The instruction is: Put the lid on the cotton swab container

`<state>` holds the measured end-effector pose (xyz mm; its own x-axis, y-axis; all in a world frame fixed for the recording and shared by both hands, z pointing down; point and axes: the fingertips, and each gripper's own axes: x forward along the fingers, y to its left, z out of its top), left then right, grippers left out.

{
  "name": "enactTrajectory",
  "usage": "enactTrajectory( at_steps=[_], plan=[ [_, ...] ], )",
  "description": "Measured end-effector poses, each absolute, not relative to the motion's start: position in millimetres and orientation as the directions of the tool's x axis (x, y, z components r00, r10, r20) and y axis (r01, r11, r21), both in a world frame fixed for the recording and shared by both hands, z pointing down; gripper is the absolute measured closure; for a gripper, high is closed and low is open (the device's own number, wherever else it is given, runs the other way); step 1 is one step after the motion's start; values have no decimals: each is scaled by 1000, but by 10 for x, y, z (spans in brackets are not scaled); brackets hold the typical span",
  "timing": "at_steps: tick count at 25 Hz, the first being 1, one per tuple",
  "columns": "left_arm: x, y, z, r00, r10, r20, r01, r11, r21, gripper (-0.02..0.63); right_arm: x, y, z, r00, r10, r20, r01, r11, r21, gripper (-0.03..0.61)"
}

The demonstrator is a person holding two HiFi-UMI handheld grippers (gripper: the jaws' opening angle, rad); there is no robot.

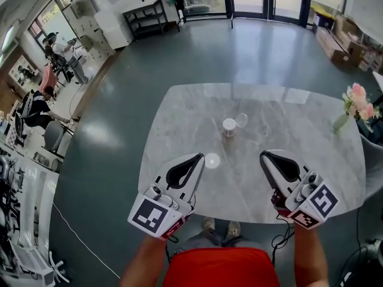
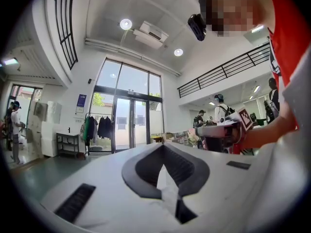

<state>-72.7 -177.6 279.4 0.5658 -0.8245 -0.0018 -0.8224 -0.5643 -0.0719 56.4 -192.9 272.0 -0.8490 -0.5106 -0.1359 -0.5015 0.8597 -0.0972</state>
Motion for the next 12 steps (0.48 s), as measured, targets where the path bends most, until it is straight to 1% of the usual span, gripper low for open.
enactTrajectory(
  at_steps=[2,6,10,12],
  plan=[
    [-752,-1880,2828,571,-821,-22,-820,-569,-70,600,503,-2009,2784,-847,-516,-129,-507,856,-98,571],
    [-780,-2078,3046,603,-798,5,-796,-602,-68,600,414,-2206,2965,-832,-546,-96,-537,837,-105,571],
    [-810,-2299,3211,630,-772,84,-771,-634,-51,601,349,-2455,3124,-811,-583,-48,-575,810,-114,571],
    [-830,-2423,3304,642,-760,101,-760,-648,-46,601,324,-2581,3200,-798,-601,-33,-594,795,-118,571]
  ],
)
